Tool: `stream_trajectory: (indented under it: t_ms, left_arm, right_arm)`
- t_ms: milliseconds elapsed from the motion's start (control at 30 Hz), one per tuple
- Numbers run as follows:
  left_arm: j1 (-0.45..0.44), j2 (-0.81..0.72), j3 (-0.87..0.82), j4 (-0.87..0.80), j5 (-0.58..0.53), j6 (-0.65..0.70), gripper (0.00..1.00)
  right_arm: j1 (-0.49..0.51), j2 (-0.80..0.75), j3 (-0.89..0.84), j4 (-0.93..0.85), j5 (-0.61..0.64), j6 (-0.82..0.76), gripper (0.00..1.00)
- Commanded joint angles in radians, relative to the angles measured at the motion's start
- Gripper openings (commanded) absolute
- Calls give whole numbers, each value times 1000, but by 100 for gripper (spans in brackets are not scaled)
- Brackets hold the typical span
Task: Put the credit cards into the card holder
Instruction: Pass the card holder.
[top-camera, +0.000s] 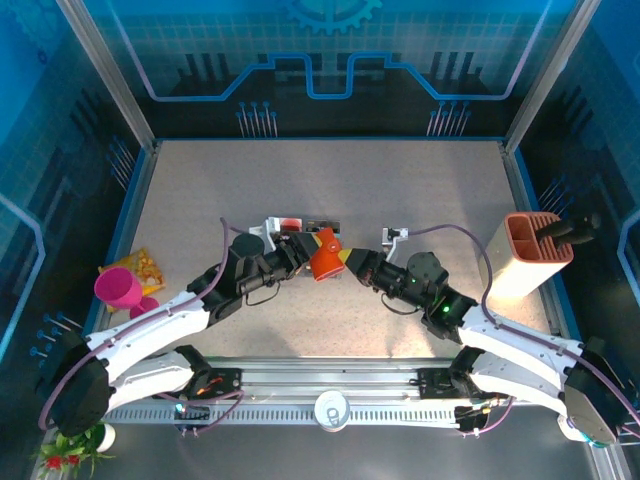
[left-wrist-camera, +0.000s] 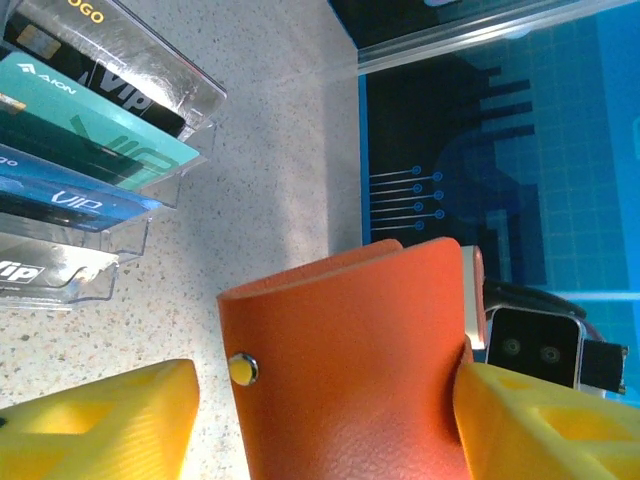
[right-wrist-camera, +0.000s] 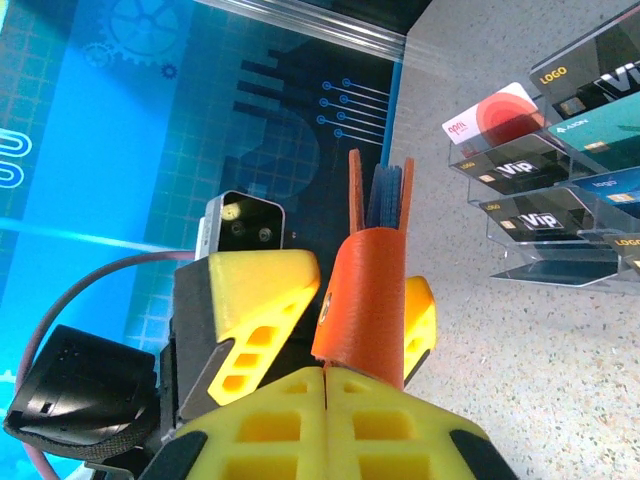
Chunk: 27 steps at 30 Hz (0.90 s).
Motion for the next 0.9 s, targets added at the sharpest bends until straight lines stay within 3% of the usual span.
stream_trajectory:
  t_ms: [0, 100, 333, 367, 433, 533, 700, 867]
  left_arm:
    - [-8, 0, -19, 69, -38, -6, 61]
    - [-12, -2, -24, 90, -47, -7, 53]
    - [-13, -11, -37, 115, -53, 2, 25]
    - [-13, -15, -40, 112, -53, 6, 22]
    - [-14, -26, -42, 89, -56, 28, 19]
    - [-14, -60, -30, -2, -64, 106, 13]
    - [-13, -124, -28, -134, -101, 240, 6]
    - [-13, -142, -43, -142, -87, 275, 5]
  right_arm:
    - [20, 3, 11, 65, 33, 14, 0]
    - [26, 7, 2, 68, 38, 16, 0]
    - [38, 25, -21, 68, 43, 23, 0]
    - [37, 24, -23, 53, 41, 18, 3]
    - [26, 1, -21, -26, 31, -25, 26]
    - [1, -83, 12, -292, 59, -138, 46]
    - [-19, -159, 125, -681, 153, -357, 56]
    - [-2, -77, 238, -801, 177, -479, 60]
